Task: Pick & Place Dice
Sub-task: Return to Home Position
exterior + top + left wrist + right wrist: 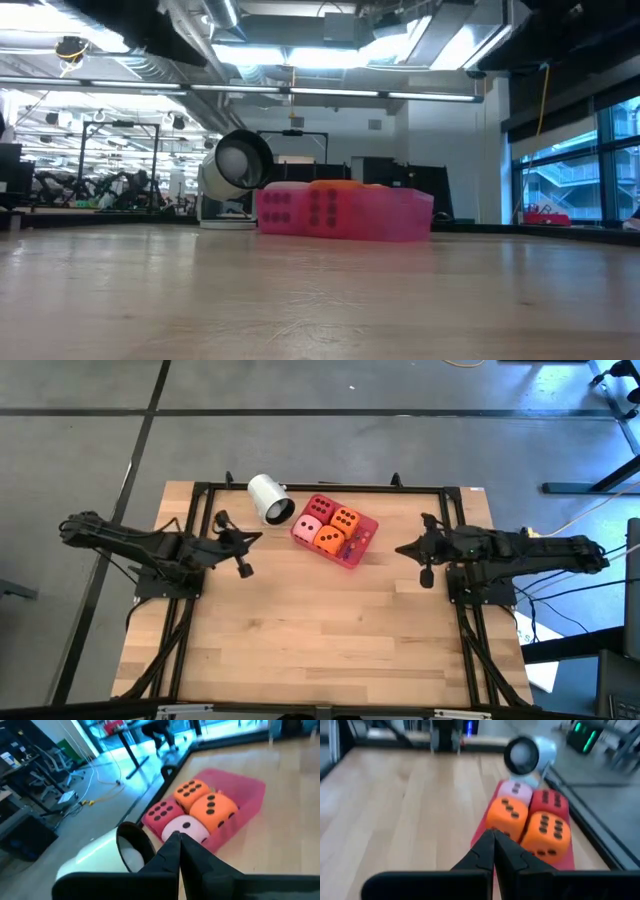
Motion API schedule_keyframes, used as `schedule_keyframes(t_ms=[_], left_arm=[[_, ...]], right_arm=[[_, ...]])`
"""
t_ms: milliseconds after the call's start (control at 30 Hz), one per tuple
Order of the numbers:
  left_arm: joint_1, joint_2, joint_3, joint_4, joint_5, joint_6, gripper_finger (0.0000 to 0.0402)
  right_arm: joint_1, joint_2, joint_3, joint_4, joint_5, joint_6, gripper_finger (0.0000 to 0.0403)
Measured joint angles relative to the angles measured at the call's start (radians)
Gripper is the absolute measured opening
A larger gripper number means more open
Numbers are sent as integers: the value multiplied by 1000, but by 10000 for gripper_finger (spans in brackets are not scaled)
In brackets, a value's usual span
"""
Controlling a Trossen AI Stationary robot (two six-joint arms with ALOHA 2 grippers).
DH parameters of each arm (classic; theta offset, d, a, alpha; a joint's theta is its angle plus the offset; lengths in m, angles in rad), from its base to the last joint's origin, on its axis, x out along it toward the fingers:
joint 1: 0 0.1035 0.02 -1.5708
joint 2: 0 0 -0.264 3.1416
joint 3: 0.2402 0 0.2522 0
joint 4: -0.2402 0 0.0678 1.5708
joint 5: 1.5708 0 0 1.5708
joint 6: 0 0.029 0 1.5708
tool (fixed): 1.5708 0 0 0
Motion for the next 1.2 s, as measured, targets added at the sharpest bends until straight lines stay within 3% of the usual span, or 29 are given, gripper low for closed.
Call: schedule_keyframes(t_ms=[133, 333, 567, 867, 967, 1100, 1200], left_arm=[[0, -113, -119, 144, 1, 23, 1], [0, -277, -255, 361, 18, 110, 3], [0, -431, -341, 381, 114, 116, 1], [0, -574, -424, 378, 146, 163, 1], [0, -605, -444, 372, 148, 172, 2], [0, -641, -493, 380, 150, 173, 3], [0, -668, -519, 379, 149, 169, 1]], right_arm=[[0, -43, -108, 169, -9, -28, 5], [0, -61, -148, 201, -30, -56, 8], [0, -58, -148, 206, -30, -51, 9], [0, -45, -148, 204, -29, -24, 9], [0, -45, -148, 206, 47, -101, 9], [0, -45, -148, 206, 177, -85, 9], [0, -45, -148, 207, 197, -71, 7]])
